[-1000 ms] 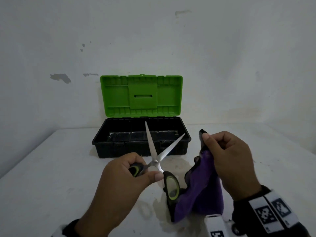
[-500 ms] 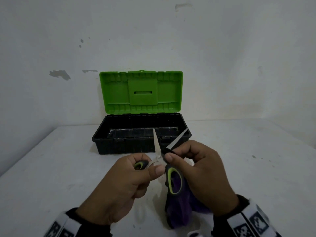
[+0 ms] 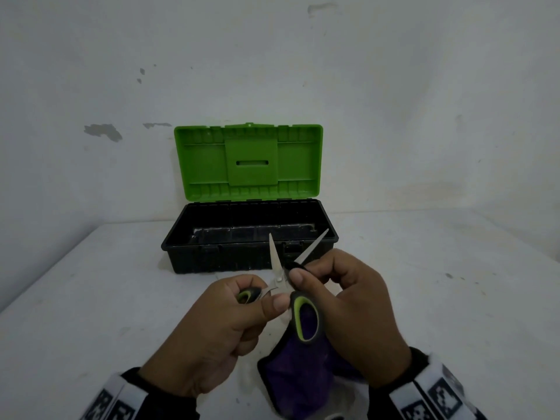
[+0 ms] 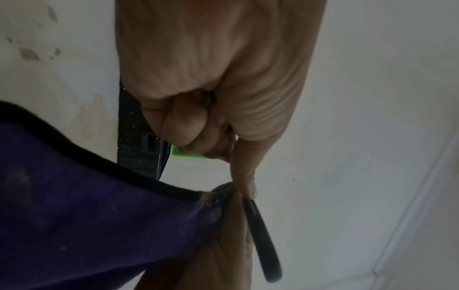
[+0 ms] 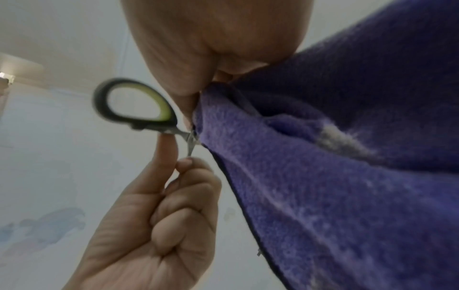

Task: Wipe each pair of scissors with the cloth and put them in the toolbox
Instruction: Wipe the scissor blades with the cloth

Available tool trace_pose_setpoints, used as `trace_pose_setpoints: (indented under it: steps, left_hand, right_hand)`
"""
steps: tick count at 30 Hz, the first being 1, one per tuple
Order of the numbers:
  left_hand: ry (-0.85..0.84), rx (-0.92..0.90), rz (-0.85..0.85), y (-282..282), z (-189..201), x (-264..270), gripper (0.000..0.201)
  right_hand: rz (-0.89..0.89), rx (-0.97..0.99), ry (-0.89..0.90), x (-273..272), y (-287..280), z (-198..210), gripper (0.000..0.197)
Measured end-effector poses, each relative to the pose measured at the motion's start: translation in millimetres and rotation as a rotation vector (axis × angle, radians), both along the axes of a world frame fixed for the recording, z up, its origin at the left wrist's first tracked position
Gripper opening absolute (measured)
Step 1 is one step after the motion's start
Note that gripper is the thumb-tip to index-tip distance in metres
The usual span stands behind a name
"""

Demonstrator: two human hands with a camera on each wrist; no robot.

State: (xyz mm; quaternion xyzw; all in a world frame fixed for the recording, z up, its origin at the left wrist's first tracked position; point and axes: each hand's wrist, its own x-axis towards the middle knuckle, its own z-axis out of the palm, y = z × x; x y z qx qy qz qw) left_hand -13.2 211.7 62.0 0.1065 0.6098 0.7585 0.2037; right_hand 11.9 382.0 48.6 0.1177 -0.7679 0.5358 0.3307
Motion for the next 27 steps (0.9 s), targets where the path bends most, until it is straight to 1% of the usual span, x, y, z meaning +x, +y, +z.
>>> trace_pose_setpoints:
  steps: [4,8,13,17,22,27]
  left_hand:
    - [-0.02,0.008,-0.013,0,-1,-2,0.028]
    - [-0.031,0.015,-0.017,-2,-1,-2,0.029]
    - [-0.034,-0.001,-0.032,-3,-2,-2,0.026]
    - [-0.026,-0.006,-0.043,-3,-1,-2,0.029]
    - [-0.006,-0.026,-0.044,-3,0,-2,0.032]
    - [0.004,-0.028,-0.043,-3,0,-2,0.034]
  right_hand:
    - [-0.091,-0.069,0.007,-8,11,2,0.019]
    - [-0.003,-0.041,-0.018,-3,6,2,0.017]
    - [-0.072,-0.137,-0.027,-11,17,3,0.018]
    - [-0.035,-0.096,-0.035,-5,10,4,0.017]
    - [-0.089,-0.184,-0.026,-12,24,6,0.021]
    - [-0.035,-0.14,-0.055,-7,19,7,0.019]
